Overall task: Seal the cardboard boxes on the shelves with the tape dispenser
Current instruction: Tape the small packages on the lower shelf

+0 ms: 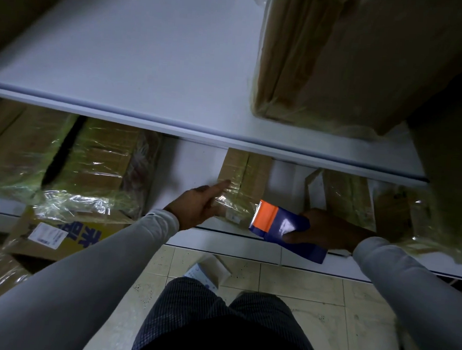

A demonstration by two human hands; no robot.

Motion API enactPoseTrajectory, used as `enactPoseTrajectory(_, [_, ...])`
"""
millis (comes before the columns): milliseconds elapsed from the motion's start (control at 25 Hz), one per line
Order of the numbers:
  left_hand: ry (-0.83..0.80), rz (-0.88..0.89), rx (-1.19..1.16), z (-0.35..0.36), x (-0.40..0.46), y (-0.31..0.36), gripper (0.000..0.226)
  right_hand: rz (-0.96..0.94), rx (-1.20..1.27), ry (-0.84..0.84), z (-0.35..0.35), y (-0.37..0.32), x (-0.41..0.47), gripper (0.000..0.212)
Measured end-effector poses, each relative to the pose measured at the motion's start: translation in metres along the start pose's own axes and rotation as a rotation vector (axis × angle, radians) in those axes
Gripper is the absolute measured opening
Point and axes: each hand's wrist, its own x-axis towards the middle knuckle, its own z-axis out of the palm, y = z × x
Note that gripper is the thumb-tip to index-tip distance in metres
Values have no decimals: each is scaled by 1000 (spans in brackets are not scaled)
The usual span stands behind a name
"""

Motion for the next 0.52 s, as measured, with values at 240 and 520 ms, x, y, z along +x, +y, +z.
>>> enactPoseTrajectory(240, [200,27,60,2,3,-3,51,-33,66,18,4,-5,3,23])
enactPoseTrajectory(520, [385,107,411,-13,-39,-14,51,-56,61,-8,28,-21,7,29])
